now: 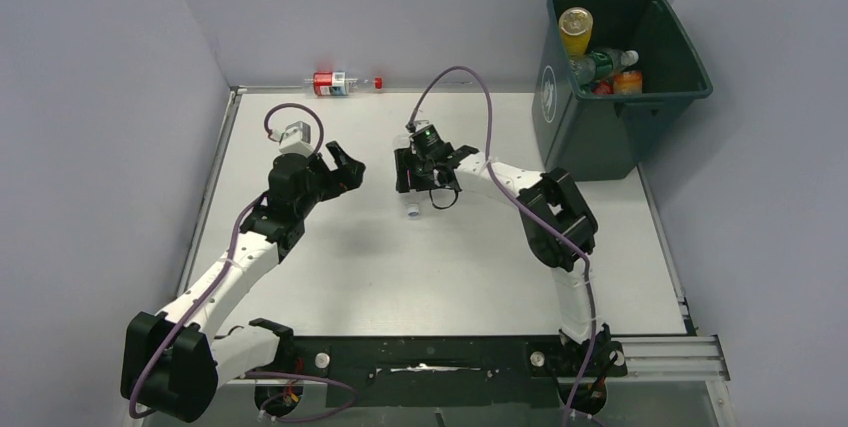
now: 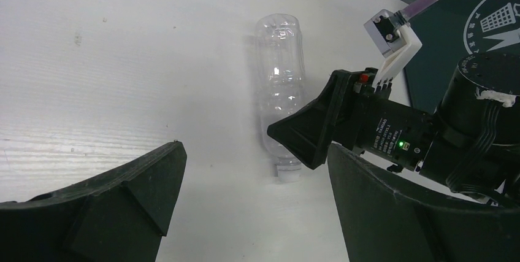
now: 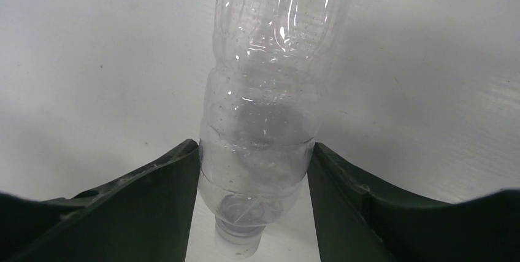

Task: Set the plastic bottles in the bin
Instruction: Pick up the plastic bottle at the center of the board.

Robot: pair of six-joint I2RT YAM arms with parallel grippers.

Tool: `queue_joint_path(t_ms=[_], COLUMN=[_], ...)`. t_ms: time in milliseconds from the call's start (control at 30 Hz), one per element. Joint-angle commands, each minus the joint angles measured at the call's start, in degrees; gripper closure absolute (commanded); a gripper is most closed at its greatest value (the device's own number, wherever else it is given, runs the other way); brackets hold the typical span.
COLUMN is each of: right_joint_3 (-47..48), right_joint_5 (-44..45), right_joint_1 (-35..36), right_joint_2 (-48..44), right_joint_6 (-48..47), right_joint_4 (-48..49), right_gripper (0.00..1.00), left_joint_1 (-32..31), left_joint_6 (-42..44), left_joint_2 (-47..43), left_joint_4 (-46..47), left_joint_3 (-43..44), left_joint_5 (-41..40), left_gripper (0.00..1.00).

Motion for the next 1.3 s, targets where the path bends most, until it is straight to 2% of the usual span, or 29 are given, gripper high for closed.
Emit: queue_joint_path(t_ms=[0, 233, 567, 900, 1133, 1267], right_joint_3=[-0.9, -2.0, 2.8, 14.1, 21.0, 22.6], right_joint_5=[2.0, 5.1, 8.6, 9.2, 14.2, 14.7], right_joint_1=[0.2, -0.1, -2.8, -11.0, -14.5, -19.8], right_joint_2=[-5.8, -13.3, -23.5, -31.1, -35.0, -36.8], right_joint_6=[-1.5, -4.2, -8.9, -14.8, -19.5, -20.3], right_joint_4=[1.1, -0.9, -5.7, -9.2, -9.8, -10.3], right_gripper=[0.43, 0.45, 0.45, 0.44, 0.39, 0.38], left_joint_1=[0.3, 0.1, -0.2, -0.2, -0.3, -0.4], left_joint_6=[-1.1, -1.5, -1.8, -1.8, -2.0, -2.1], left_joint_2=[-1.2, -0.8, 1.0, 2.1, 2.7, 2.7], left_joint_4=[1.9, 2.7, 3.9, 5.0, 5.6, 5.6], left_joint_3=[0.3, 0.1, 0.0, -0.4, -0.6, -0.6], left_joint_5=[1.0, 1.2, 1.6, 1.7, 2.2, 2.3], left_gripper=[0.13, 0.13, 0.12, 0.12, 0.12, 0.12])
